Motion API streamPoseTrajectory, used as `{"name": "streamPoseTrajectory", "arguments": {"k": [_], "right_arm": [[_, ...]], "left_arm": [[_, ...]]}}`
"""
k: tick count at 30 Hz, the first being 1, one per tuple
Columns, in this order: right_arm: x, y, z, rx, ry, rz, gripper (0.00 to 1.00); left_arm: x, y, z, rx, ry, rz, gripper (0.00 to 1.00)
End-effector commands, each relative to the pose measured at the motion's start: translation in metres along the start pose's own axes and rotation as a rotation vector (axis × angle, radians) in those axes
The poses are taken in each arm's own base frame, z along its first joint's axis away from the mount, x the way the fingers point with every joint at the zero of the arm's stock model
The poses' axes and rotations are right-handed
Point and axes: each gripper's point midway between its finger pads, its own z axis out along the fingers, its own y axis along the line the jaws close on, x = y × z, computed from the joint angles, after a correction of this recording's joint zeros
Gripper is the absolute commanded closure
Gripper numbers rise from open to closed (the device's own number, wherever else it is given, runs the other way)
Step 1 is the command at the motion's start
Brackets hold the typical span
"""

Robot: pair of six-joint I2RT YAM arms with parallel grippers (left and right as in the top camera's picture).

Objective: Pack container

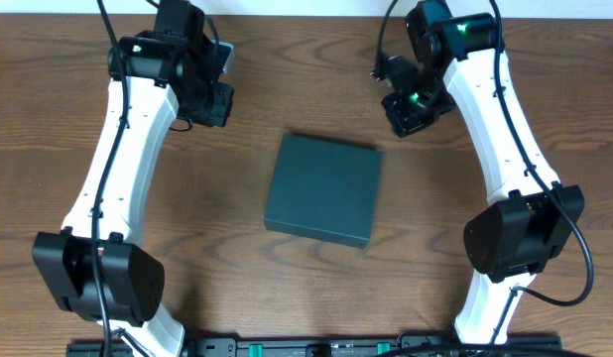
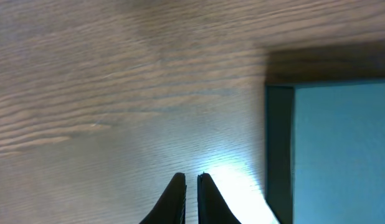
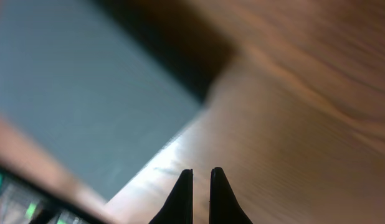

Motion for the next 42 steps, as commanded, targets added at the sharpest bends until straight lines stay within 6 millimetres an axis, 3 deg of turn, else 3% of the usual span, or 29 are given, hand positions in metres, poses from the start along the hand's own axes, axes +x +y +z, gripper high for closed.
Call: {"name": "streamPoseTrajectory", "arguments": {"k": [1,8,23,28,32,42], "right_arm": [[0.005,-0.036,-0.016,0.184,-0.021,0.191,0.99],[0.023,-0.043,-0.005,0.143,0.048,0.212,0.99],[0.044,-0.010,0.090,-0.008,0.145,0.202,0.99],[0.049,0.005,0.113,-0.070,0.144,0.191,0.99],[0.042,0.009,0.121,-0.068,0.114,0.171,0.99],[0.001,0.035,0.125,-0.157,-0.048,0.106,0.98]], "left_arm": [[-0.003,0.007,-0.008,-0.033,-0.016,0.005,0.94],[0.000,0.006,-0.006,-0.028,-0.006,0.004,0.94],[-0.001,0.007,-0.006,-0.028,-0.008,0.004,0.94],[-0.001,0.007,-0.006,-0.028,-0.008,0.004,0.94],[-0.001,0.007,-0.006,-0.028,-0.008,0.004,0.94],[0.000,0.007,-0.006,-0.028,-0.007,0.003,0.94]]}}
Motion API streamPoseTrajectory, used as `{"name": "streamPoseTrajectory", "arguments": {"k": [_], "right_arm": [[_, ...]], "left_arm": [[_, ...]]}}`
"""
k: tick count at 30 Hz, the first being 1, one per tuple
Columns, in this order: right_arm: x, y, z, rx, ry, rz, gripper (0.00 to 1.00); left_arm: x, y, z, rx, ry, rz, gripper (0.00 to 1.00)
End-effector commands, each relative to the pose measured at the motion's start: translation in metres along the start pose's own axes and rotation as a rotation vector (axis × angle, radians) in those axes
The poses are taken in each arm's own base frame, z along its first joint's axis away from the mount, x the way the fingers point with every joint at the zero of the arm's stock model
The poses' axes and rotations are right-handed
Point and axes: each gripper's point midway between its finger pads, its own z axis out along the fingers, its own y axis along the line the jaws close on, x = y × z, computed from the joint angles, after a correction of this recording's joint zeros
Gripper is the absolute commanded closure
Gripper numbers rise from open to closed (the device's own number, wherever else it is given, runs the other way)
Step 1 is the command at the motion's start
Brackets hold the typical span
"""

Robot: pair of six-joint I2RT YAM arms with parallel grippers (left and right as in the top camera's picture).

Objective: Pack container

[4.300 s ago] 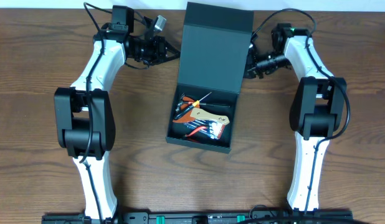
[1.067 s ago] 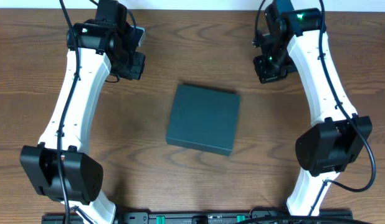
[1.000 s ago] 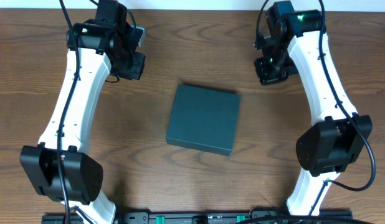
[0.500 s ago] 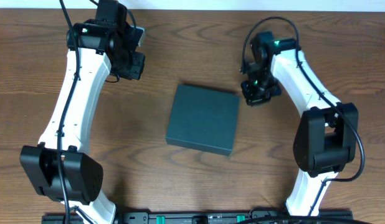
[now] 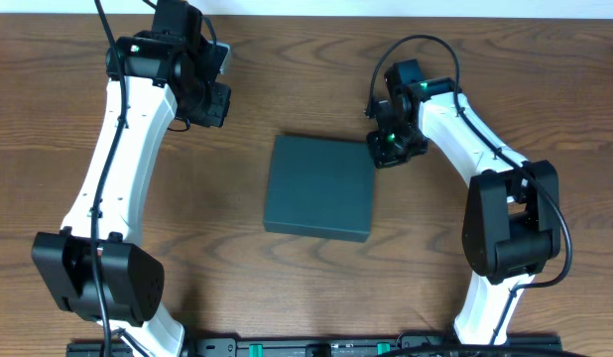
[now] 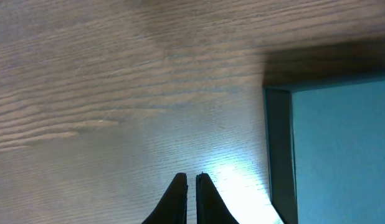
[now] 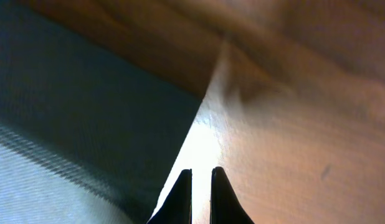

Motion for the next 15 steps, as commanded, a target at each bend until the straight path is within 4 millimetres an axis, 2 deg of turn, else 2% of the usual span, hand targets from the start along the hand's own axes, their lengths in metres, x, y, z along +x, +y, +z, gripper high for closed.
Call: {"name": "streamPoseTrajectory", "arguments": {"k": [1,15], "right_arm": [[-0.009,0.027,-0.004,-0.075,-0.048,-0.036,0.98],[-0.042,0.028,-0.007,-0.069,-0.181,-0.066,0.96]], "left_arm": [[-0.002,0.002,-0.005,-0.009,-0.012,0.007,0.94],[-0.002,0.002,-0.005,-0.009,-0.013,0.008,0.94]]}}
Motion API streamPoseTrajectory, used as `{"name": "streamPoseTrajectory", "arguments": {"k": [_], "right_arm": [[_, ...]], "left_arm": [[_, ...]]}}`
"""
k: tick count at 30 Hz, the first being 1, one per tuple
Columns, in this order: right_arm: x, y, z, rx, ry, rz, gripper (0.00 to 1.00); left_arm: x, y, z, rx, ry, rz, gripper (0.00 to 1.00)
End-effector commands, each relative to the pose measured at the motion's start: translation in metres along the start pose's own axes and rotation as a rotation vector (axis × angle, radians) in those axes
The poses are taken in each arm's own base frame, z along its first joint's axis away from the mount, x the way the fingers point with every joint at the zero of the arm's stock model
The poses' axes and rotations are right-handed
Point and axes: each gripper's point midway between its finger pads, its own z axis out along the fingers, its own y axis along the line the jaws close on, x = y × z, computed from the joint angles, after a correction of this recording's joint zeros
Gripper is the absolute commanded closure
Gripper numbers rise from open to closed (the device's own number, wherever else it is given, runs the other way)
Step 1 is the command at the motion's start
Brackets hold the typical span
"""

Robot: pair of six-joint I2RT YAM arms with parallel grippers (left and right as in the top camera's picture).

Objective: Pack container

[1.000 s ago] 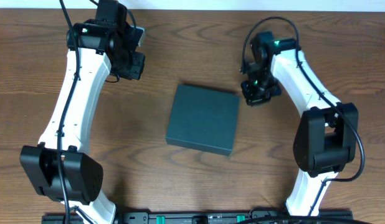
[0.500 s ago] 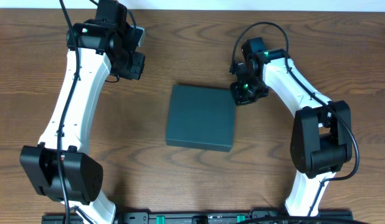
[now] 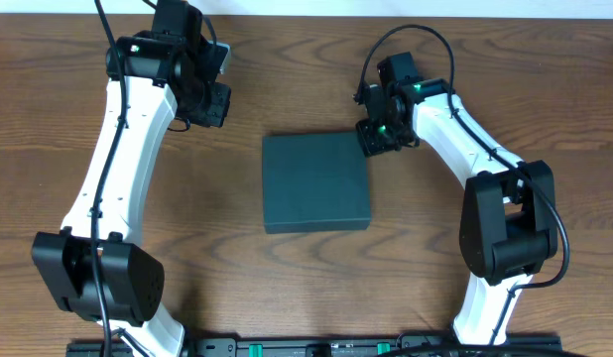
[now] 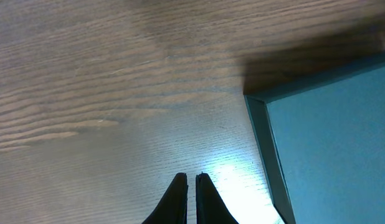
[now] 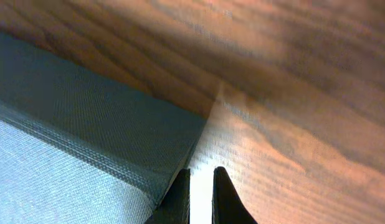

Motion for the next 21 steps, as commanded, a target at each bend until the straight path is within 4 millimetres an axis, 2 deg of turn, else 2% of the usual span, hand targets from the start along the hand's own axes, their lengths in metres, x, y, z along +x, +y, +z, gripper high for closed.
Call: {"name": "streamPoseTrajectory", "arguments": {"k": [1,5,8,11,14,18,21], "right_arm": [[-0.004,0.011,-0.005,-0.024,-0.024,-0.007,0.96],[-0.008,-0.010,-0.009,0.074,-0.039,0.047,0.99],[-0.016,-0.026,-0.021,0.111,-0.059,0.081,0.99],[-0.027,-0.038,-0.043,0.123,-0.076,0.112,0.99],[-0.042,-0.046,-0.079,0.140,-0.105,0.134,0.99],[-0.055,-0.034,-0.132,0.144,-0.129,0.129,0.99],[-0.053,-0.014,-0.160,0.137,-0.117,0.105,0.99]], "left_arm": [[-0.002,0.002,-0.005,-0.009,-0.013,0.008,0.94],[-0.003,0.002,-0.006,-0.010,-0.016,0.009,0.94],[-0.004,0.002,-0.006,-0.011,-0.023,0.009,0.94],[-0.005,0.001,-0.008,-0.003,-0.026,0.009,0.94],[-0.010,-0.010,-0.018,0.054,-0.052,0.013,0.94],[-0.009,-0.022,-0.036,0.064,-0.082,0.038,0.94],[-0.003,-0.035,-0.048,0.075,-0.086,0.066,0.94]]}}
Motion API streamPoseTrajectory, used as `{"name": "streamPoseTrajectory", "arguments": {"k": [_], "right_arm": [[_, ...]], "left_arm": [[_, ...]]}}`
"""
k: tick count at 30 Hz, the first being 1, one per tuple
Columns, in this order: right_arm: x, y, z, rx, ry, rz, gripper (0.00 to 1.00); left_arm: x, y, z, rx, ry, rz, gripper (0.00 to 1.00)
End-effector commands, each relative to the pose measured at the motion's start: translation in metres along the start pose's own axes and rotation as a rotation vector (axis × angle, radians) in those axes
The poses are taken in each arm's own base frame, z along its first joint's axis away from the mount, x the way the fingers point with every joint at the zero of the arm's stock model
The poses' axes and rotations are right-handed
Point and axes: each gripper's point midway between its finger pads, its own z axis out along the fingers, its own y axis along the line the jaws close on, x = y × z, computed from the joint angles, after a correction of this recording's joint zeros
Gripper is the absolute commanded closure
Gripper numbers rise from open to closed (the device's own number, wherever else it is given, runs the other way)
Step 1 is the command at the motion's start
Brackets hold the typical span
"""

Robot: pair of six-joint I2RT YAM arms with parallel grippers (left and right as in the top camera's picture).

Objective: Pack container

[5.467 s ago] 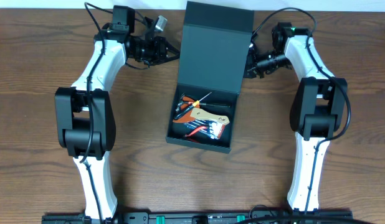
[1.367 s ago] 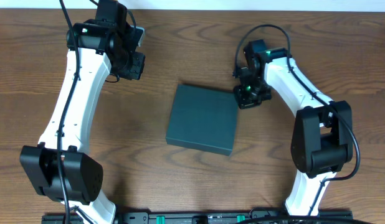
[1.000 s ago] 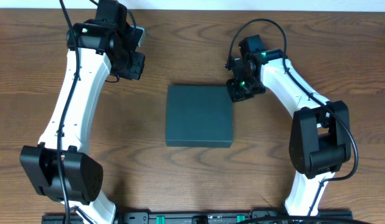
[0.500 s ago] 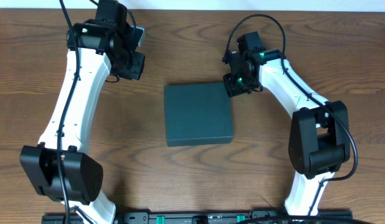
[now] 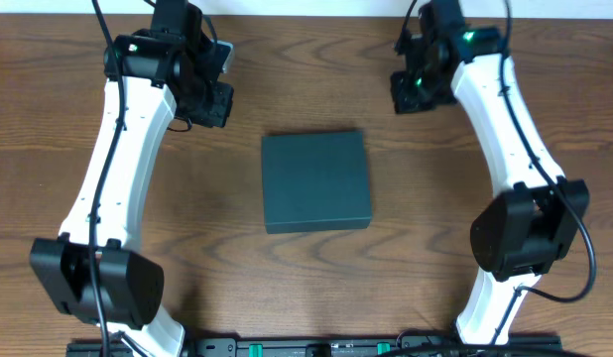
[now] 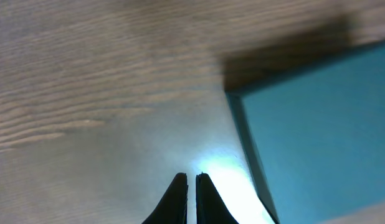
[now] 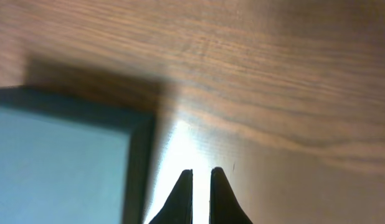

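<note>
A closed dark teal box [image 5: 316, 181] lies flat at the middle of the wooden table, its sides square to the table edges. My left gripper [image 5: 214, 103] hangs off the box's far left corner, shut and holding nothing; its wrist view shows the fingers [image 6: 179, 186] over bare wood with the box [image 6: 317, 124] to the right. My right gripper [image 5: 410, 92] hangs beyond the far right corner, also shut and holding nothing. In its wrist view the box [image 7: 55, 155] lies to the left of the gripper [image 7: 200, 173].
The wooden table [image 5: 78, 178] is bare around the box. Its far edge [image 5: 306, 14] meets a white strip at the top. Both arm bases stand near the front edge, with a black rail [image 5: 306, 347] between them.
My right gripper has left the box's far right corner and now hangs farther back and to the right, clear of it. The box lies as it did. The left arm has barely shifted.
The box first lay skewed at the table's middle with both grippers shut and clear of it. Then my right gripper was at its far right corner and the box stood less skewed. Then the box lay square and slightly further left. Now the right gripper hangs clear.
</note>
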Motion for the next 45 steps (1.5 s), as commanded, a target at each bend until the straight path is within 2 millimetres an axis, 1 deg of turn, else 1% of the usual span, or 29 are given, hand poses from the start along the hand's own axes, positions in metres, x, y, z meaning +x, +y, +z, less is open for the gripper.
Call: {"name": "streamPoseTrajectory", "arguments": {"k": [1,3,5,10,12,16,19,22,24,26,29,32,35,41,45], "right_arm": [[-0.005,0.023,-0.036,-0.009,-0.042,-0.042,0.99],[0.005,0.038,-0.040,-0.017,-0.011,-0.075,0.99],[0.016,0.055,-0.039,-0.027,0.026,-0.112,0.98],[0.029,0.080,-0.041,0.013,0.052,-0.166,0.98],[0.033,0.085,-0.047,0.039,0.046,-0.179,0.98],[0.042,0.095,-0.057,0.043,0.046,-0.204,0.99],[0.045,0.101,-0.060,0.042,0.047,-0.215,0.98],[0.047,0.101,-0.059,0.058,0.052,-0.218,0.99],[0.049,0.097,-0.056,0.091,0.058,-0.204,0.98],[0.052,0.097,-0.051,0.091,0.074,-0.205,0.98],[0.060,0.098,-0.039,0.093,0.106,-0.205,0.99],[0.071,0.101,-0.019,0.087,0.149,-0.207,0.98],[0.084,0.112,0.001,0.048,0.187,-0.222,0.98],[0.103,0.121,0.032,0.044,0.225,-0.238,0.98],[0.113,0.122,0.047,0.046,0.241,-0.249,0.98]], "left_arm": [[-0.005,-0.023,-0.032,0.024,-0.073,0.062,0.94],[-0.005,-0.031,-0.032,0.031,-0.073,0.090,0.94],[-0.008,-0.039,-0.027,0.038,-0.076,0.108,0.94],[-0.020,-0.056,-0.005,0.056,-0.071,0.152,0.94],[-0.024,-0.057,0.005,0.058,-0.069,0.157,0.94],[-0.033,-0.055,0.023,0.057,-0.069,0.152,0.94],[-0.035,-0.054,0.038,0.060,-0.049,0.150,0.94],[-0.035,-0.052,0.055,0.061,-0.021,0.146,0.94],[-0.033,-0.052,0.065,0.063,0.002,0.144,0.94],[-0.031,-0.052,0.072,0.067,0.020,0.142,0.94],[-0.029,-0.052,0.078,0.069,0.032,0.141,0.95],[-0.029,-0.052,0.078,0.069,0.035,0.141,0.94],[-0.029,-0.052,0.078,0.069,0.035,0.141,0.94],[-0.031,-0.052,0.079,0.069,0.029,0.141,0.94],[-0.032,-0.052,0.082,0.070,0.029,0.142,0.94]]}}
